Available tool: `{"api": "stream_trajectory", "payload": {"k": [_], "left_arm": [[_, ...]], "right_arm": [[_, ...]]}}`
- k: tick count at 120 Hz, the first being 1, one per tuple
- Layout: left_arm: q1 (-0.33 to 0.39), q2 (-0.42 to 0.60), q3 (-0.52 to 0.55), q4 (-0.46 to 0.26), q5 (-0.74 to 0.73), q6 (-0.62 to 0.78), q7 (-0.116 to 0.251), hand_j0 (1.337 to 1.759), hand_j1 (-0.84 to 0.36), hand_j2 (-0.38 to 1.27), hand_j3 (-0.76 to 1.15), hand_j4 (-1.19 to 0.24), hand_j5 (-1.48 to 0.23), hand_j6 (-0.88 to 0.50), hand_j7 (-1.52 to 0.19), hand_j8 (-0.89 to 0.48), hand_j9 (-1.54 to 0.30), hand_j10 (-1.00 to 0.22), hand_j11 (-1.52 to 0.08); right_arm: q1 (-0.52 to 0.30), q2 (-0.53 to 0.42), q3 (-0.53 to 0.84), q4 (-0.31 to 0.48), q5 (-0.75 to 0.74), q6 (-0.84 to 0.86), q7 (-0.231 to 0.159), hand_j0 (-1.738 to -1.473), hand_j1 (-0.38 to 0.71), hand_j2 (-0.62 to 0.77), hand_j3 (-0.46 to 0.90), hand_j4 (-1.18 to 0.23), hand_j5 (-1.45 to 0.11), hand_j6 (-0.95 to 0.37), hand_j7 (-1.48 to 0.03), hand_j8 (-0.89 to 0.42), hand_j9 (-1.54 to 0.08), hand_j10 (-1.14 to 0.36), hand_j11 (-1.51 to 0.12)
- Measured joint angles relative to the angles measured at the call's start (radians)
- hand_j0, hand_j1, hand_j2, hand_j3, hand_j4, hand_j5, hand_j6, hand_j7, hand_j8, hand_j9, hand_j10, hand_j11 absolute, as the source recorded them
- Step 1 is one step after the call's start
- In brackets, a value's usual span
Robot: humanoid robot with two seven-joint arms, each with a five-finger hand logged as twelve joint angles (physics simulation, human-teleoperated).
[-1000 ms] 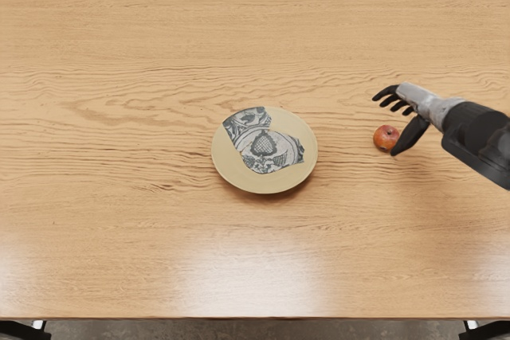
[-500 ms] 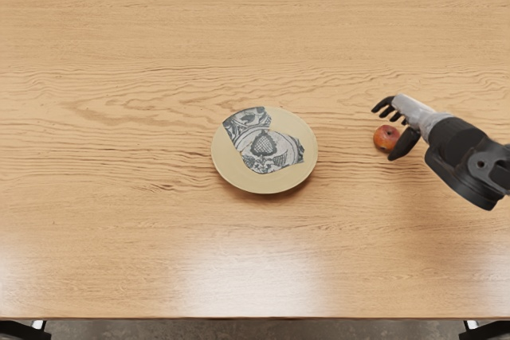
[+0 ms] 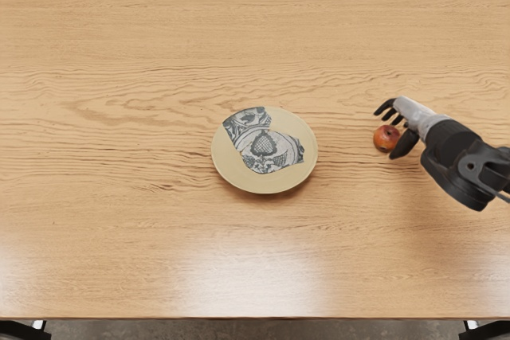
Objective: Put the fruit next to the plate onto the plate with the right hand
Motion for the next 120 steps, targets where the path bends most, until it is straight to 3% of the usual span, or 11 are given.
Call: {"api": "stream_trajectory", "payload": {"k": [39,88,120], "left_arm": [[0.000,0.000,0.000,0.000,0.000,0.000,0.000,1.658,0.07,0.05,0.00,-0.23,-0.30,-0.23,-0.30,-0.23,-0.30,-0.23,-0.30],[0.000,0.000,0.000,0.000,0.000,0.000,0.000,1.658,0.07,0.05,0.00,-0.23,-0.30,-0.23,-0.30,-0.23,-0.30,-0.23,-0.30],[0.000,0.000,0.000,0.000,0.000,0.000,0.000,1.658,0.07,0.05,0.00,-0.23,-0.30,-0.23,-0.30,-0.23,-0.30,-0.23,-0.30]], "right_arm": [[-0.004,0.021,-0.002,-0.042,-0.002,-0.002,0.000,-1.658,0.09,-0.07,0.00,-0.37,-0.48,-0.38,-0.48,-0.37,-0.48,-0.37,-0.48],[-0.001,0.041,-0.020,-0.049,-0.005,-0.002,0.000,-1.658,0.21,-0.09,0.00,-0.48,-0.61,-0.46,-0.62,-0.48,-0.61,-0.48,-0.61],[0.002,0.044,-0.018,-0.050,0.008,0.000,-0.001,-1.654,0.25,0.06,0.00,-0.59,-0.75,-0.43,-0.76,-0.44,-0.76,-0.59,-0.76]]}}
